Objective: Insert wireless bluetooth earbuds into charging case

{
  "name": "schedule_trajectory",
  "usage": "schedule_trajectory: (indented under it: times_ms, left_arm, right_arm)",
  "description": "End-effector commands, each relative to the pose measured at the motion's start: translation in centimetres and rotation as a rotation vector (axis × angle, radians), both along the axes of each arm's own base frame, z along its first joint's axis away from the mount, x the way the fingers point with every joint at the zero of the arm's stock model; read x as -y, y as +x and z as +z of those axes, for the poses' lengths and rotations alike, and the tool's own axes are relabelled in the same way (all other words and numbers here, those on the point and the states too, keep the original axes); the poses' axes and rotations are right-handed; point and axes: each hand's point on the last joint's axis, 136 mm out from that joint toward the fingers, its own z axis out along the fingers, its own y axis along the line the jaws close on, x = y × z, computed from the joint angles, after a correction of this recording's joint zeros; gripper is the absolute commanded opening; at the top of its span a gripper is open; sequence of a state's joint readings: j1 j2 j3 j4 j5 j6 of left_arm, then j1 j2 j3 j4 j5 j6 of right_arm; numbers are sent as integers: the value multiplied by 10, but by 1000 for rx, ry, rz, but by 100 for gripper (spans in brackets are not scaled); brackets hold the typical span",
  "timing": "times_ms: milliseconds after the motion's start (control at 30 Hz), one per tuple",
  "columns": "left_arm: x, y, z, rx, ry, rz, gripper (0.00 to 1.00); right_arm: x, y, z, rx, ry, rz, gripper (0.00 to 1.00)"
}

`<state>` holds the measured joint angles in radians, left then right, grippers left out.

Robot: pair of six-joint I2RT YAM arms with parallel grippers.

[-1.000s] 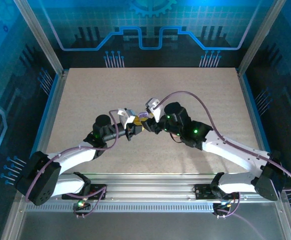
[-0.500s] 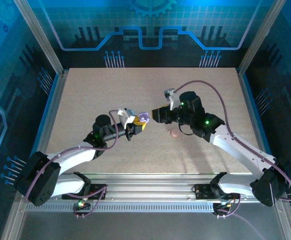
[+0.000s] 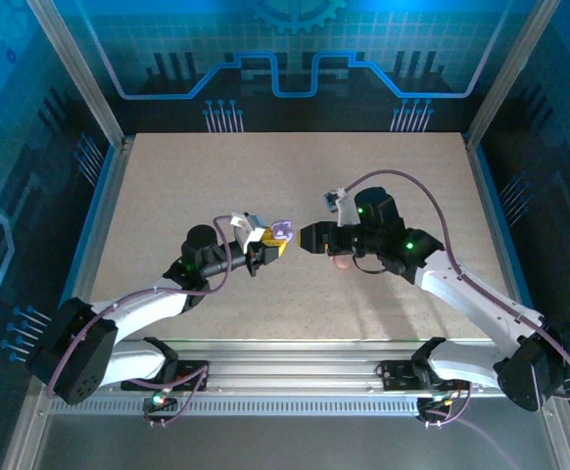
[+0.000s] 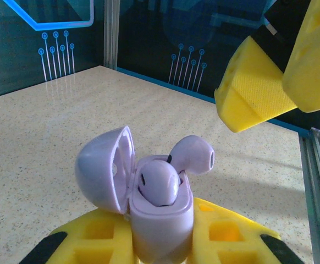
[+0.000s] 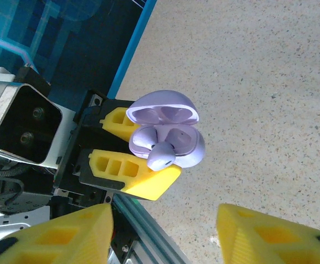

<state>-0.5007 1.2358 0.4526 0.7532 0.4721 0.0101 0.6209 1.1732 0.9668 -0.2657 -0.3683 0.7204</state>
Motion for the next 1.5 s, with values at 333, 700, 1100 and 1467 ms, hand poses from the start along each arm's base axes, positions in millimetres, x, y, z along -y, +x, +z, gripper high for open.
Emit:
schedule_trajectory:
  times_ms: [333,700,1100,1467]
  left_arm:
    - [5,-2,24,70,-23,-21,18]
    - [5,-3,24,76,-18,-18,18]
    - [6,-5,25,81,-17,-22,18]
    - [5,-5,26,85,-16,-21,18]
  right_arm:
    - [-12,-1,5,-4,-30,41,66]
    - [-19,3,-6,-22,-82,58,66]
    - [-17,12,-19,-40,-128,38,65]
    - [-1,20,-24,-60,-134,-21,63]
